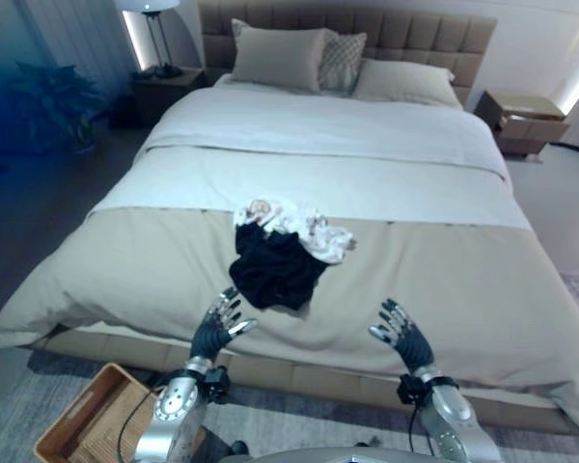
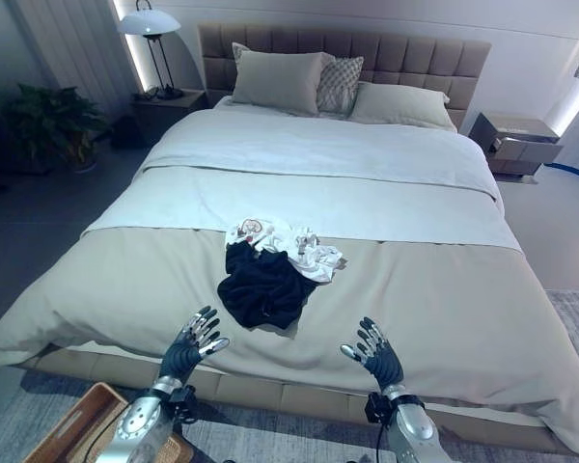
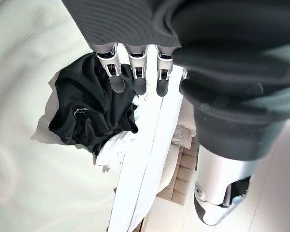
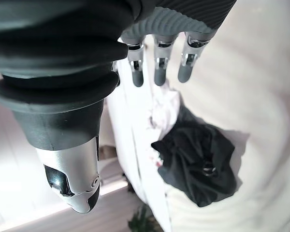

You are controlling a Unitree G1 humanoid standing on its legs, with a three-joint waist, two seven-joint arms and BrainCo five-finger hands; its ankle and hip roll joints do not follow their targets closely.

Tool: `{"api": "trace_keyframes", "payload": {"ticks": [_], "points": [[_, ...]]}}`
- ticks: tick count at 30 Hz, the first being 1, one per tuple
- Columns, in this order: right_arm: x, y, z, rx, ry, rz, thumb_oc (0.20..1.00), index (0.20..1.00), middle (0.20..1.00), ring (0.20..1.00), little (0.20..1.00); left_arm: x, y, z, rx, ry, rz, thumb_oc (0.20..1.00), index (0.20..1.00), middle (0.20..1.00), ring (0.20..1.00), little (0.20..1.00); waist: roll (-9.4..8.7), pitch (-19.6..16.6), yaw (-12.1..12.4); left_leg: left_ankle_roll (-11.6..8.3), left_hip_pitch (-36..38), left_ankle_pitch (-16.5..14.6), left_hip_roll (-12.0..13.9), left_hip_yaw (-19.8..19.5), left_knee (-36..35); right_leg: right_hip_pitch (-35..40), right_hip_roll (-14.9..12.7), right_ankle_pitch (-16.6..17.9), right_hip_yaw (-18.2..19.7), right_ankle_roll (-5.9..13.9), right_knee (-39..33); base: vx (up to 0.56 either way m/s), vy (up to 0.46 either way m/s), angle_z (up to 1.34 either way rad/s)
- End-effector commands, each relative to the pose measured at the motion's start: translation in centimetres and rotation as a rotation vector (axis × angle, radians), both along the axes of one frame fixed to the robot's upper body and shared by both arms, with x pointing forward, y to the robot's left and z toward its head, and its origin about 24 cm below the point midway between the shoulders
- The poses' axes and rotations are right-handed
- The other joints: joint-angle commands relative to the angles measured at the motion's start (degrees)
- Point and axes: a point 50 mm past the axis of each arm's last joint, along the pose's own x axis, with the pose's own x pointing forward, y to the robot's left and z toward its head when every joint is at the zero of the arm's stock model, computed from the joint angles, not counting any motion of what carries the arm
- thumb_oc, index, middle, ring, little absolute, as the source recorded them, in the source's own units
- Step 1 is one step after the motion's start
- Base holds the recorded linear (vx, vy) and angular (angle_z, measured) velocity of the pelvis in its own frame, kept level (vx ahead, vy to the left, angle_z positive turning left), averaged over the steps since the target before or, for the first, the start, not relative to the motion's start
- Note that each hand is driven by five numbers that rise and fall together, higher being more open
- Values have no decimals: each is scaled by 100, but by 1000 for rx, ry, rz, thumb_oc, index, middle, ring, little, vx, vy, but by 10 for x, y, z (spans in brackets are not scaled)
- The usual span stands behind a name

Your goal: Pick up clothes into the bucket

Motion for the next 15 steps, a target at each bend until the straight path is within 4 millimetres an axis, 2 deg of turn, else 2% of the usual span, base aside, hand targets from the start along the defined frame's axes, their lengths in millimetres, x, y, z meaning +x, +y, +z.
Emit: {"api": "trace_keyframes", "payload": {"ticks": [1, 7, 12, 15], "points": [[25, 1, 38, 13, -218, 3, 1000, 1000, 1000, 1000, 1000, 14, 10, 30, 34, -164, 10, 1000, 1000, 1000, 1000, 1000, -170, 181, -34, 76, 188, -187, 33, 629, 40, 216, -169, -177, -562, 72, 250, 49, -11, 0], [22, 1, 36, 18, -205, 7, 1000, 1000, 1000, 1000, 1000, 10, 14, 28, 16, -151, 39, 1000, 1000, 1000, 1000, 1000, -183, 190, 9, 61, 248, -234, 53, 591, 113, 314, -151, -217, -564, 47, 238, 27, -23, 0], [18, -3, 33, 16, -189, 4, 1000, 1000, 1000, 1000, 1000, 7, 17, 29, 2, -154, 53, 1000, 1000, 1000, 1000, 1000, -205, 284, 48, 4, 25, -294, 107, 451, 488, 296, -135, -334, -551, -13, 388, -18, -61, 7], [19, -10, 36, 6, -206, -4, 1000, 1000, 1000, 1000, 1000, 12, 18, 36, -26, -187, 50, 1000, 1000, 1000, 1000, 1000, -246, 526, 74, -186, -803, -272, 219, 134, 1850, 150, -27, -579, -465, -266, 658, -100, -90, 31]]}}
